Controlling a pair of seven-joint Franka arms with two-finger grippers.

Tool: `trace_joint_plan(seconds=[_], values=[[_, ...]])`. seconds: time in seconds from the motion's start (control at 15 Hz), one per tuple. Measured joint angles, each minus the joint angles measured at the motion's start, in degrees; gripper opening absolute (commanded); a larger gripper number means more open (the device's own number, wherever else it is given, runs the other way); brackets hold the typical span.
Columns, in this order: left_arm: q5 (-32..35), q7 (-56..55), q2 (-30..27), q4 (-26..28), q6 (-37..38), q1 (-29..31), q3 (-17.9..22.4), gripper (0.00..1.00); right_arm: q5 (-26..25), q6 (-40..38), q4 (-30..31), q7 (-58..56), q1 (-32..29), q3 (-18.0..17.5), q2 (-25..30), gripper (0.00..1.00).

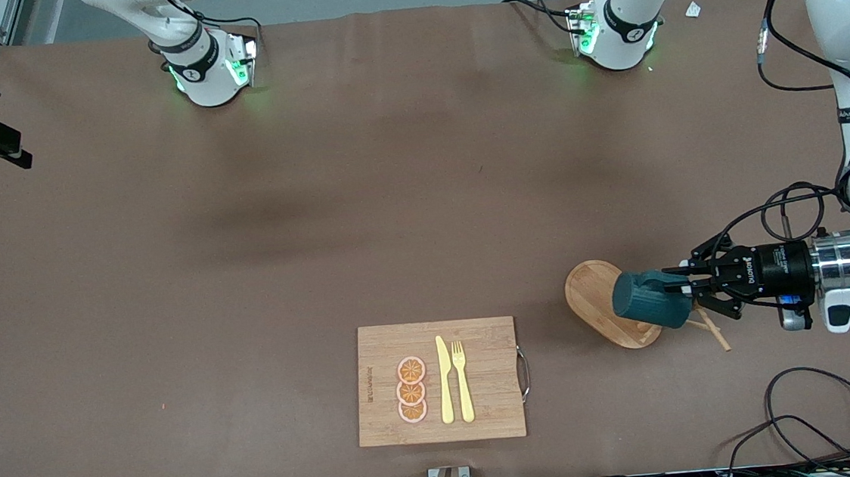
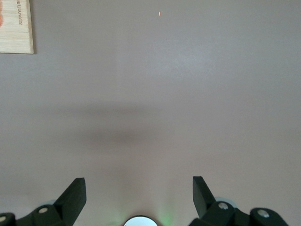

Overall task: Pass cup and hang on rack
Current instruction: 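Hook the mug handle onto a rack peg with the left gripper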

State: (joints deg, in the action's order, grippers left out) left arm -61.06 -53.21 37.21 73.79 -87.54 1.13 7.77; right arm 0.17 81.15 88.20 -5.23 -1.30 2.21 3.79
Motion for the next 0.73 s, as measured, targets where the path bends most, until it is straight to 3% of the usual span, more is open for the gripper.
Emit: trace_joint_plan(seconds=[0.53, 0.6, 0.73], values=[[-1.74, 1.57, 1.24, 0.0, 0.02, 1.0, -0.02, 0.1, 0.0, 0.0, 0.0, -0.02, 0.0, -0.01, 0.0, 1.0], [-1.75, 1.62, 1.45, -0.01, 0.02, 1.03, -0.02, 0.22, 0.0, 0.0, 0.0, -0.02, 0.0, -0.01, 0.0, 1.0], [-1.8, 2.03, 1.89, -0.01, 0.02, 1.03, -0.03, 0.72, 0.0, 0.0, 0.01, -0.02, 0.0, -0.01, 0.0, 1.0]])
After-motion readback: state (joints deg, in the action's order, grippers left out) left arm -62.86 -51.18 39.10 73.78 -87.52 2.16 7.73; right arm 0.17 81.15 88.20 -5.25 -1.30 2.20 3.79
